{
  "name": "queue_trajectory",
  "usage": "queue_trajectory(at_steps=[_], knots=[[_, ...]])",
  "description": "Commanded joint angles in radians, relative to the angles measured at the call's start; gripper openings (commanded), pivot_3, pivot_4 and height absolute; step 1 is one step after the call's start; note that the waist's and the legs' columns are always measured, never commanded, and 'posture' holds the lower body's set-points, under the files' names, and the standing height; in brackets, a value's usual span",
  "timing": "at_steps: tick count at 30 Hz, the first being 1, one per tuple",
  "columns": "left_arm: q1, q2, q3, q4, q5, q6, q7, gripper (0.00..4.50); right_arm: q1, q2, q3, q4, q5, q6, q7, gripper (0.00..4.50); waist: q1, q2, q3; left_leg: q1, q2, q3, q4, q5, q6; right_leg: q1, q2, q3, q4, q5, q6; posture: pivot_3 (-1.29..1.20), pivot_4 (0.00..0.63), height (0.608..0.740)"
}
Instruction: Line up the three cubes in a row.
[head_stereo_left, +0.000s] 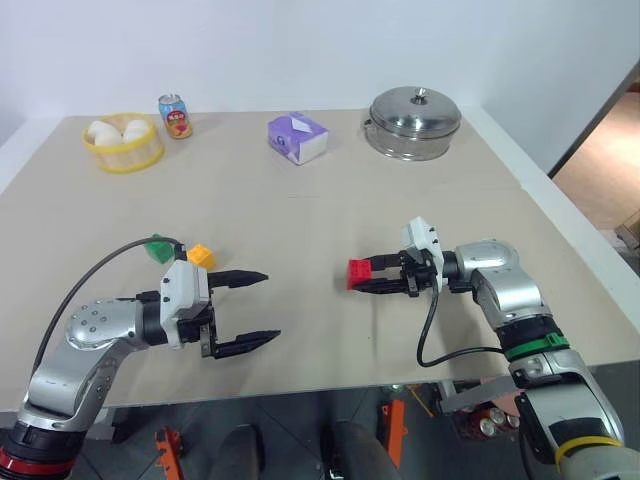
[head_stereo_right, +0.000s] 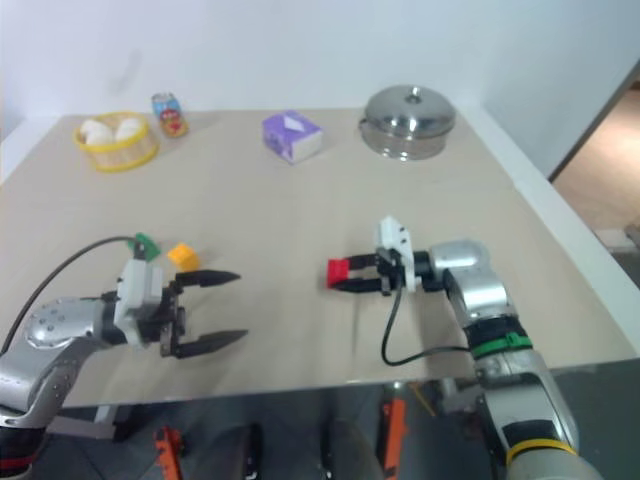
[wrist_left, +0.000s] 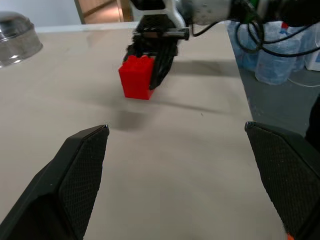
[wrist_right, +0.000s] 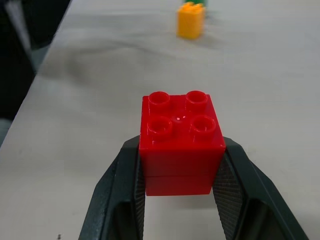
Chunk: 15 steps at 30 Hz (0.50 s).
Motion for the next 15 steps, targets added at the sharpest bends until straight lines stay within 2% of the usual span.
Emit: queue_trajectory(at_steps=[1, 15], knots=[[0.017, 0.022, 0.048, -0.050, -0.018, 0.000, 0.004, 4.50, -0.033, 0.023, 0.025, 0.070, -0.029, -0.096, 0.096, 1.25, 0.001, 0.000, 0.000, 0.000, 0.000, 0.000, 0.000, 0.000, 0.000, 0.000, 0.000, 0.000, 0.000, 0.000, 0.000, 0.00, 0.150, 0.740], [0.071, 0.015, 0.077, -0.114, -0.032, 0.022, 0.083, 4.50, 0.006, 0.033, 0.125, 0.089, 0.022, -0.190, 0.120, 1.25, 0.002, 0.000, 0.000, 0.000, 0.004, 0.001, -0.001, -0.001, -0.002, -0.002, 0.003, 0.001, 0.000, 0.000, -0.003, 0.00, 0.150, 0.740]])
